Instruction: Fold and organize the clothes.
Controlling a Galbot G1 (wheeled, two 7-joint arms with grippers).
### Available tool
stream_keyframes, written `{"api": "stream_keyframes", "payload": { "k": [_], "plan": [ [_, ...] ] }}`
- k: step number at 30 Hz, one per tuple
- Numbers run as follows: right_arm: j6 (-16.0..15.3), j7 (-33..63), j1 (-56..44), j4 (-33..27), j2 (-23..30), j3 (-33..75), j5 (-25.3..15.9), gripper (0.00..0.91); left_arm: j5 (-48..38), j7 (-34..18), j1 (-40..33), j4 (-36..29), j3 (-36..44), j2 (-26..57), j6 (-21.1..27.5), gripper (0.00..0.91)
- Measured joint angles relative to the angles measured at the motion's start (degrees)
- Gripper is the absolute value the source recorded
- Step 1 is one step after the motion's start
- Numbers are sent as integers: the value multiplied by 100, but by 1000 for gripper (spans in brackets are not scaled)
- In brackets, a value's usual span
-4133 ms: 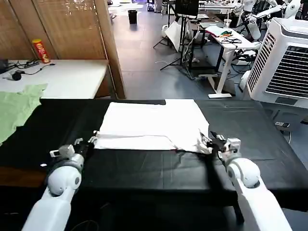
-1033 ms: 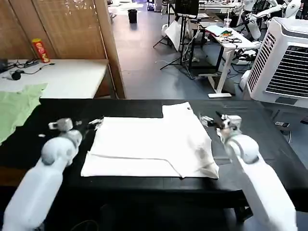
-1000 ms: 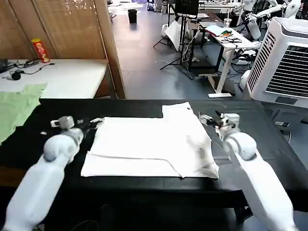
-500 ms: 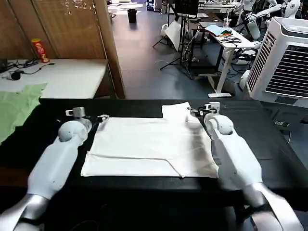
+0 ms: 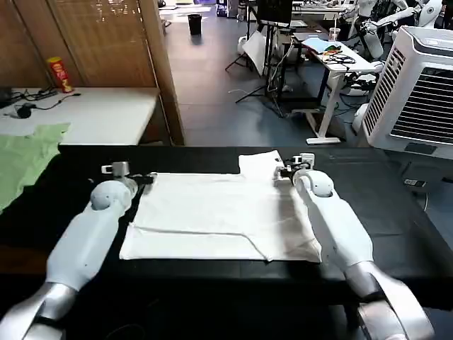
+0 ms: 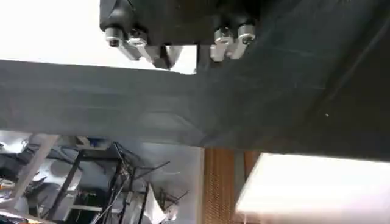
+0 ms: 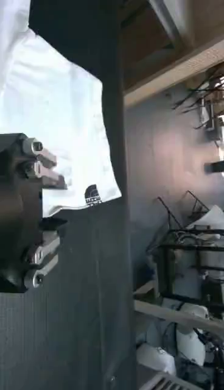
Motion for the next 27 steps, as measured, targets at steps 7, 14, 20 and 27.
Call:
{"api": "stream_keyframes", "payload": {
  "k": [7, 14, 20, 27],
  "plan": [
    [303, -165, -115, 167, -6, 164, 81, 0, 49, -5, 0, -1, 8, -31, -7, 39],
    [604, -222, -356, 813, -239, 303, 208, 0, 35, -67, 125, -204, -116, -18, -23, 20],
    [567, -335, -769, 1650, -636, 443, 284, 0, -37, -170, 419, -797, -365, 141, -47, 10],
    [399, -429, -1605, 2821, -1271, 630, 337, 0, -380, -310, 1034, -1866, -729, 467, -23, 10]
  ]
}}
